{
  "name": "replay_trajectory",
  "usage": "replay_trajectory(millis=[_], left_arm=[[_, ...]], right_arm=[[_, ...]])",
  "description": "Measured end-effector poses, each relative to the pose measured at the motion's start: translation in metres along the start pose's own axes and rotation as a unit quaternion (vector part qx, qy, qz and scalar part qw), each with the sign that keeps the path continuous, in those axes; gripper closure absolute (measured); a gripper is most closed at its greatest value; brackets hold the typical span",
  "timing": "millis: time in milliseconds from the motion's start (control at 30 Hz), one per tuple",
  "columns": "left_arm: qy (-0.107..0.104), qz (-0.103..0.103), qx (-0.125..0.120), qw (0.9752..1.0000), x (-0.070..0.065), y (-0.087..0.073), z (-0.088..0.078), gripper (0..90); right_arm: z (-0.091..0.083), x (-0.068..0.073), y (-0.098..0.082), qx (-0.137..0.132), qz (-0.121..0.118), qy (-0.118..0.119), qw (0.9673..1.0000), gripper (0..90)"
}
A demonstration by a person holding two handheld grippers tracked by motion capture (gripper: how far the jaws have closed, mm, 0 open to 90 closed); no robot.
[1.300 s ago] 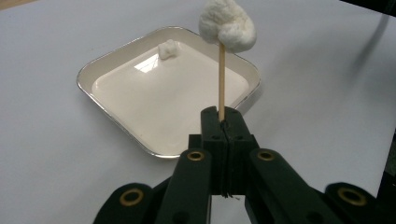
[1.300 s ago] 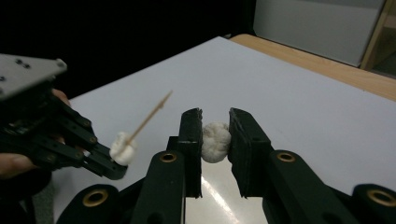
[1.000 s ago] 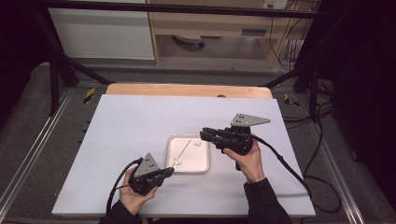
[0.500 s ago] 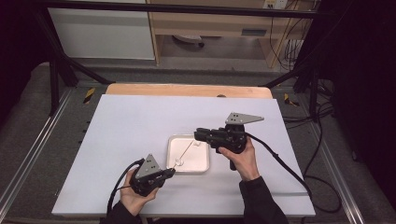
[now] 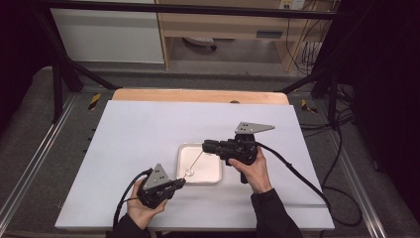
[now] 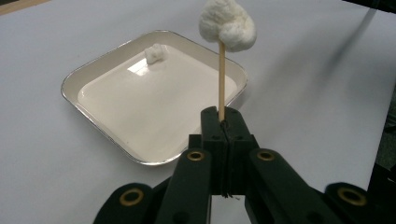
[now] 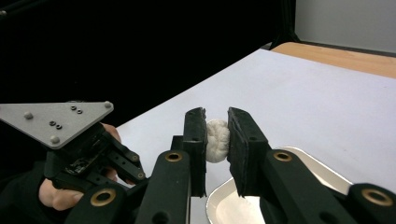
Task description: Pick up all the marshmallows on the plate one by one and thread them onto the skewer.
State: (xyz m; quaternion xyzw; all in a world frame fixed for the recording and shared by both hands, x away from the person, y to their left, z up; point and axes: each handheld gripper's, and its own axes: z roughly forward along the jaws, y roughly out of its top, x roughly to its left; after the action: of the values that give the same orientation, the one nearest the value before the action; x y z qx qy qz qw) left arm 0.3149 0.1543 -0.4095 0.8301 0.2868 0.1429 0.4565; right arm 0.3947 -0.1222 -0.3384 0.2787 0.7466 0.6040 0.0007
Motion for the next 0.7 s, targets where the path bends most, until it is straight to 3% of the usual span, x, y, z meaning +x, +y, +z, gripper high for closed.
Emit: replay_trajectory(millis=[200, 700], left_arm=[[0.001, 0.002, -0.002, 1.0, -0.0002, -0.0012, 0.0002, 89.1], [0.008, 0.021, 0.011, 0.9997, -0.0025, -0.0023, 0.0029, 89.1]], right_arm=[[0.0031, 0.0023, -0.0031, -0.002, 0.007, 0.009, 0.9999, 79.3], [0.0044, 0.0062, -0.008, 0.019, -0.004, 0.018, 0.9996, 81.4]])
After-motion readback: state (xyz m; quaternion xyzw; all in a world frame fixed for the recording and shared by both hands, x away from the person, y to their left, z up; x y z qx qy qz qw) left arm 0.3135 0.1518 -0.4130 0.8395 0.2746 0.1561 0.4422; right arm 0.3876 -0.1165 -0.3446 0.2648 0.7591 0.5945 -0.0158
